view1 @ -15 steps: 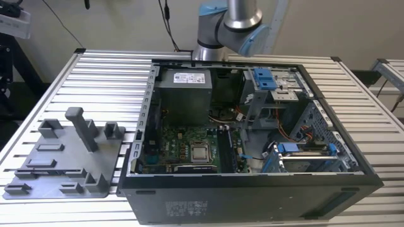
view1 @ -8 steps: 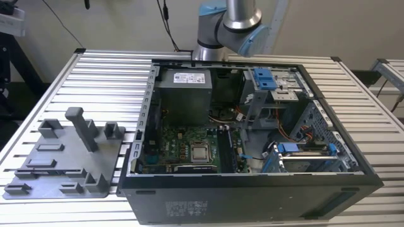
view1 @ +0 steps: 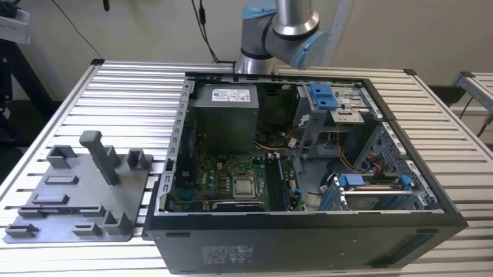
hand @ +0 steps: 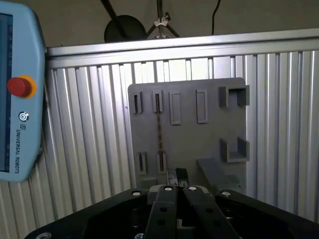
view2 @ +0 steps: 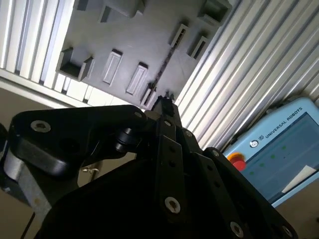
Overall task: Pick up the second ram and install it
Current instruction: 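Pick up the second ram and move it above second insertion slot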
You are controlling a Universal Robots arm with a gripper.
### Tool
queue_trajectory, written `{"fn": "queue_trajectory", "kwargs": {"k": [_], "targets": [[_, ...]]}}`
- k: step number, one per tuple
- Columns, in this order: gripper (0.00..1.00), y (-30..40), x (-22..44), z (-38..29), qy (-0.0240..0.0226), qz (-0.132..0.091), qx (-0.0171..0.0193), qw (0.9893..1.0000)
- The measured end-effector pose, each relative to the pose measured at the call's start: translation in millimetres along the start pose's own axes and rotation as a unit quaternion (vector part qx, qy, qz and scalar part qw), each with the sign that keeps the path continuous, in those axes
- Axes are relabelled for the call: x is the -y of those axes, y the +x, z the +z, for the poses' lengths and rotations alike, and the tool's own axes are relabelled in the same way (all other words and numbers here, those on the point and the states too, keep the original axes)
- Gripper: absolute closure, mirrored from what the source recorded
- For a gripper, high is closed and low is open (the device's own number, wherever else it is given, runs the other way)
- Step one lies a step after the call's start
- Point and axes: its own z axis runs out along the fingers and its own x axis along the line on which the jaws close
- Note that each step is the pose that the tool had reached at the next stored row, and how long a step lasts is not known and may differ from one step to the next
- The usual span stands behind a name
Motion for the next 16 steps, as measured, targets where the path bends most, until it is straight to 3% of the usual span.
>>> {"fn": "queue_trajectory", "kwargs": {"k": [2,4,5,6,8,13,14,16], "targets": [[0.88,0.0,0.0,0.0,0.0000,0.000,0.0000,1.0000],[0.76,0.0,0.0,0.0,0.0000,0.000,0.0000,1.0000],[0.76,0.0,0.0,0.0,0.0000,0.000,0.0000,1.0000],[0.64,0.0,0.0,0.0,0.0000,0.000,0.0000,1.0000],[0.58,0.0,0.0,0.0,0.0000,0.000,0.0000,1.0000],[0.52,0.0,0.0,0.0,0.0000,0.000,0.0000,1.0000],[0.52,0.1,0.0,0.5,-0.0001,0.000,0.0012,1.0000],[0.52,0.1,-0.1,1.3,-0.0007,0.000,0.0073,1.0000]]}}
